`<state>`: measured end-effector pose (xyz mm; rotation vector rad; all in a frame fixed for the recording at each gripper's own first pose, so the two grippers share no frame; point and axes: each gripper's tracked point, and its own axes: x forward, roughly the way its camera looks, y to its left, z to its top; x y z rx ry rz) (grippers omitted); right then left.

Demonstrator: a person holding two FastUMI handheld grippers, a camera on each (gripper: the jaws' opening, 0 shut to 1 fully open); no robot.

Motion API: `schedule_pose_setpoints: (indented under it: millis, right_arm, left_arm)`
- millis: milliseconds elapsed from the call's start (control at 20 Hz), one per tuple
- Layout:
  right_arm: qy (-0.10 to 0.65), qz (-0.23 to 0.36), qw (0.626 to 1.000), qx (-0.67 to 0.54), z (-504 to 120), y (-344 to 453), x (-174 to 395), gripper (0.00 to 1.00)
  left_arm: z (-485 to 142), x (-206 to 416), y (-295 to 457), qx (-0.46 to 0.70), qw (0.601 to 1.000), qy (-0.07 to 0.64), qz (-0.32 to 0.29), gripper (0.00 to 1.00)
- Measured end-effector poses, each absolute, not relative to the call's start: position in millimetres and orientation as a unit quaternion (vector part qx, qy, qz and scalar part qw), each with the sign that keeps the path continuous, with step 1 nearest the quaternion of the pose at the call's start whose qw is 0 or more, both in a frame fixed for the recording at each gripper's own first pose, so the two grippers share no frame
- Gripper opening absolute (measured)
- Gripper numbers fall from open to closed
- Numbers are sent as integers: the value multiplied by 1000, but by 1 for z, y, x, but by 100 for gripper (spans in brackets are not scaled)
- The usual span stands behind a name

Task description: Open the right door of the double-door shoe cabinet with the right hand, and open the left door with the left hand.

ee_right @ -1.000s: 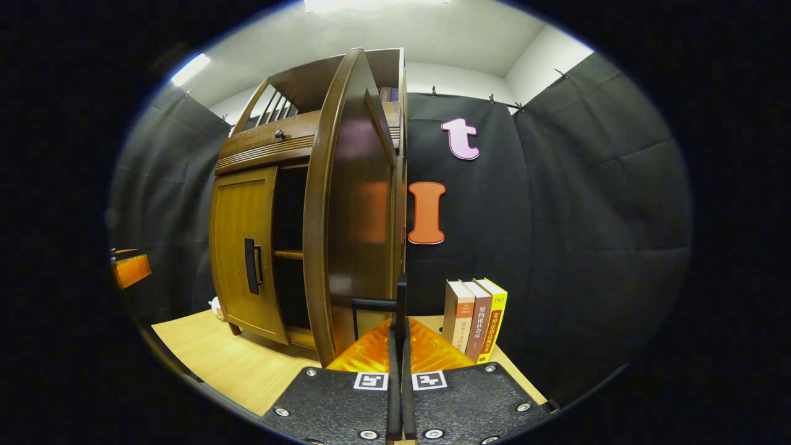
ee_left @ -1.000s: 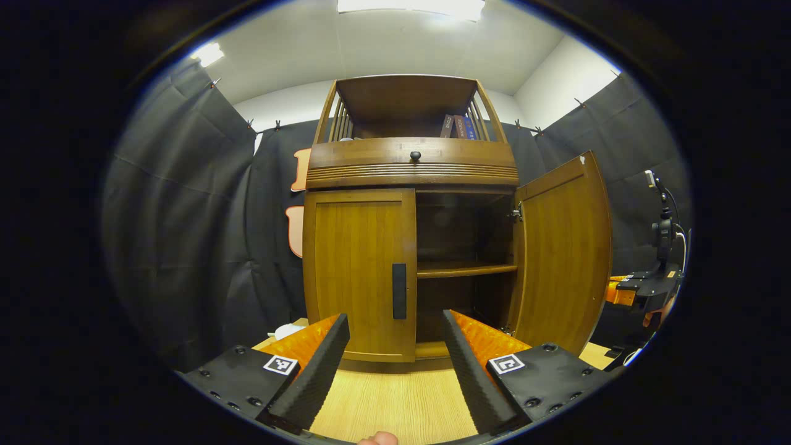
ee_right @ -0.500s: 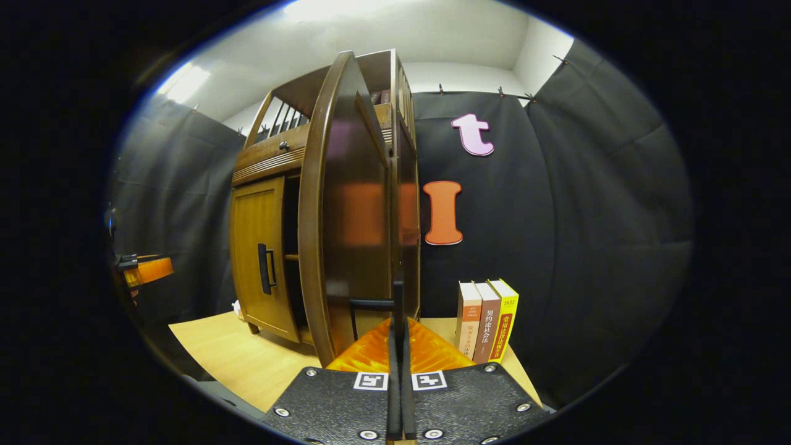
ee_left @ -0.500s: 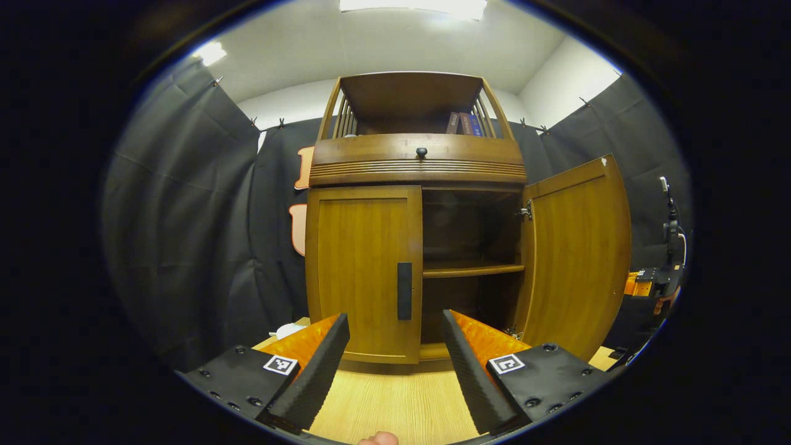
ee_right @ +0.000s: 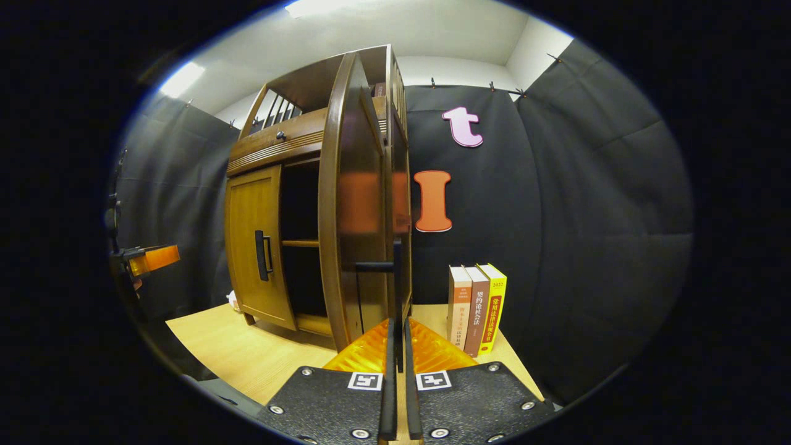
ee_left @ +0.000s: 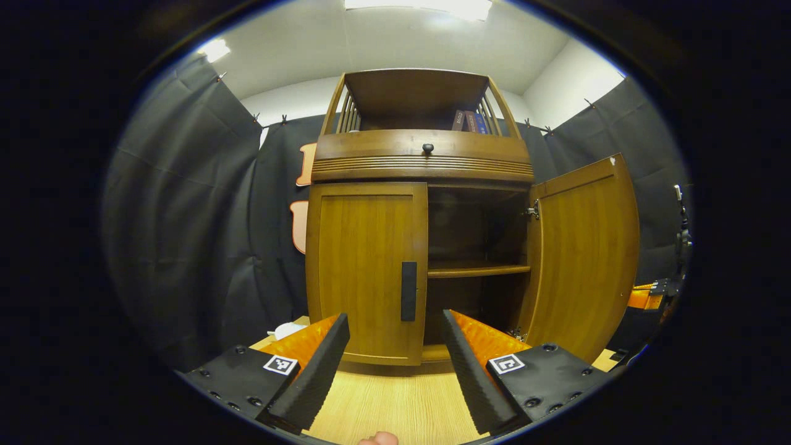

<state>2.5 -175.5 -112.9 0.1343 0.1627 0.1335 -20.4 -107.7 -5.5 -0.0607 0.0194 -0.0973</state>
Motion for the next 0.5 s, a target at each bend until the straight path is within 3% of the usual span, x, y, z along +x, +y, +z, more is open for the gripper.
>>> schedule_pose_setpoints:
  millis: [50, 350, 400, 500]
  right_arm:
    - [80, 58, 993, 63, -112, -178, -2, 6]
    - [73, 17, 996, 48, -99, -192, -19, 6]
    - [71, 13, 996, 45, -97, -194, -21, 7]
    - [67, 7, 997, 39, -92, -197, -20, 28]
  left_arm:
    - [-6, -17, -108, -29, 998, 9, -49, 94]
    - [0, 17, -113, -10, 998, -4, -63, 97]
    - [2, 27, -115, -6, 998, -6, -68, 94]
    - [2, 44, -120, 1, 997, -9, -77, 94]
